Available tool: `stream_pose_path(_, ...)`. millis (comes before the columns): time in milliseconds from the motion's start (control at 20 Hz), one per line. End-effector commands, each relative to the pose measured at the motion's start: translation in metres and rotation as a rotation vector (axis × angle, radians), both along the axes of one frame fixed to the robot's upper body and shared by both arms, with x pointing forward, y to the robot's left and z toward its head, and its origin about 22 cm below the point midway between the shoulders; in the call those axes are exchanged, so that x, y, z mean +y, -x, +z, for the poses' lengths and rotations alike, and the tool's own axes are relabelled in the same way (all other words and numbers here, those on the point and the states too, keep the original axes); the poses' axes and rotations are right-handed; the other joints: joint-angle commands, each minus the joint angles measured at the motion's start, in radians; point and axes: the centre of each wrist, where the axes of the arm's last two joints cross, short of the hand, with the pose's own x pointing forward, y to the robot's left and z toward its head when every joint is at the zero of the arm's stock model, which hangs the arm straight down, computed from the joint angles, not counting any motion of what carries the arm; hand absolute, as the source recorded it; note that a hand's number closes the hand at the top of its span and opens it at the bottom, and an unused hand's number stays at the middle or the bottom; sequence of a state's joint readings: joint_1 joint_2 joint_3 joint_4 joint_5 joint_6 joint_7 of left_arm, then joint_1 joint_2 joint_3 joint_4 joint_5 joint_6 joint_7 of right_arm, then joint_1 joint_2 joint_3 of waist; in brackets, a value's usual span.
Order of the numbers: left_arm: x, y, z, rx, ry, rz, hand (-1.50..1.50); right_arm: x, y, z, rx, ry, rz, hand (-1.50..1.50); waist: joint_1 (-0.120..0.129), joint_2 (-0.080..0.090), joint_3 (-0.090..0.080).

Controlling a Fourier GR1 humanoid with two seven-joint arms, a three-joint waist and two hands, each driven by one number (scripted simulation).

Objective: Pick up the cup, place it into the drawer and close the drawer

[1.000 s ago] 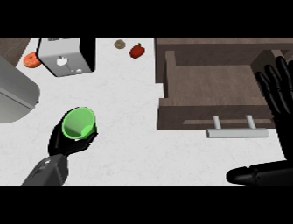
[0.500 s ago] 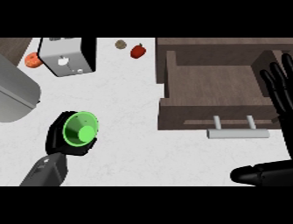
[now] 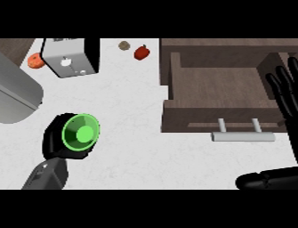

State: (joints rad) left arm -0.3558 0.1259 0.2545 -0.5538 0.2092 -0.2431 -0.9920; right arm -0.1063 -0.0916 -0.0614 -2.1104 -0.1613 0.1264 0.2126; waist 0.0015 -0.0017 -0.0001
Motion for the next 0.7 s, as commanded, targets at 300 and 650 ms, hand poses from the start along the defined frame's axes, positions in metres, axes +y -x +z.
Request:
stream_pose_path(300, -0.042, -0.035, 0.077, -0.171, -0.032, -0.202, 1.50, 0.001, 0.001, -0.006, 0.011, -0.007, 0.002, -1.50, 0.009, -0.005, 0.002)
stream_pose_path(650, -0.079, -0.042, 0.150, -0.208, 0.004, -0.268, 1.50, -0.014, -0.002, -0.002, 0.014, -0.002, -0.009, -1.50, 0.004, -0.002, 0.001)
